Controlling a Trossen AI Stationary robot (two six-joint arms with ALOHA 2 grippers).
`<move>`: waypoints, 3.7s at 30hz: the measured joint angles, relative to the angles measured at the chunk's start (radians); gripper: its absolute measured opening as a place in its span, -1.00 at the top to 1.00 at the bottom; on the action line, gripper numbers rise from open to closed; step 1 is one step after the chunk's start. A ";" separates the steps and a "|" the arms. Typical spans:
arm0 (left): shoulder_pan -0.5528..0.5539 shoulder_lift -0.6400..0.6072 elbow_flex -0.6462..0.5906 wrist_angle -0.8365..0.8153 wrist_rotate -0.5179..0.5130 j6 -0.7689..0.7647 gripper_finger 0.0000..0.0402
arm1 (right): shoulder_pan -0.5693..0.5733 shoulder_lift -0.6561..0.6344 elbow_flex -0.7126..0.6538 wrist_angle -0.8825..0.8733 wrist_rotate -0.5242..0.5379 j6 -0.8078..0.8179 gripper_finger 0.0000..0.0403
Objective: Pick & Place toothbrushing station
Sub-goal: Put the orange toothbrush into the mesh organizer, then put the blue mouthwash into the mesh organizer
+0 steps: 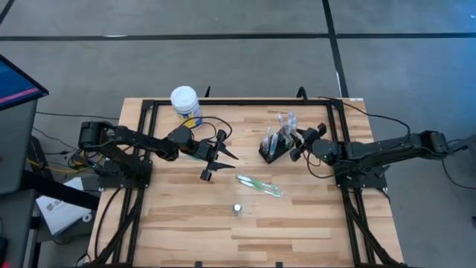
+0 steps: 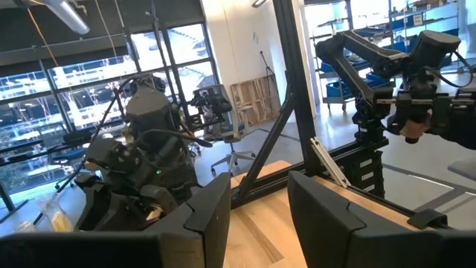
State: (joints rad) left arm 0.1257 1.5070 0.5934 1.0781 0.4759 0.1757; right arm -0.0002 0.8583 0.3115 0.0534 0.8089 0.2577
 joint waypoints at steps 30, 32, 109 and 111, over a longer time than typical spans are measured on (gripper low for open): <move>0.000 0.000 0.000 -0.011 0.000 -0.079 0.36 | 0.121 -0.182 0.001 -0.292 -0.023 0.123 0.14; 0.000 0.000 0.000 -0.026 0.003 -0.093 0.36 | 0.139 -0.193 0.001 -0.350 -0.032 0.189 0.15; -0.105 -0.073 0.000 -1.631 -1.053 -0.024 0.24 | 0.419 -0.076 0.001 -0.172 -0.184 0.363 0.34; -0.115 -0.071 0.000 -1.631 -1.053 -0.023 0.16 | 0.419 -0.076 0.002 -0.172 -0.184 0.363 0.34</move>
State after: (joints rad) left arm 0.0107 1.4358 0.5934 -0.5525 -0.5769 0.1523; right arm 0.4187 0.7818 0.3130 -0.1184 0.6247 0.6209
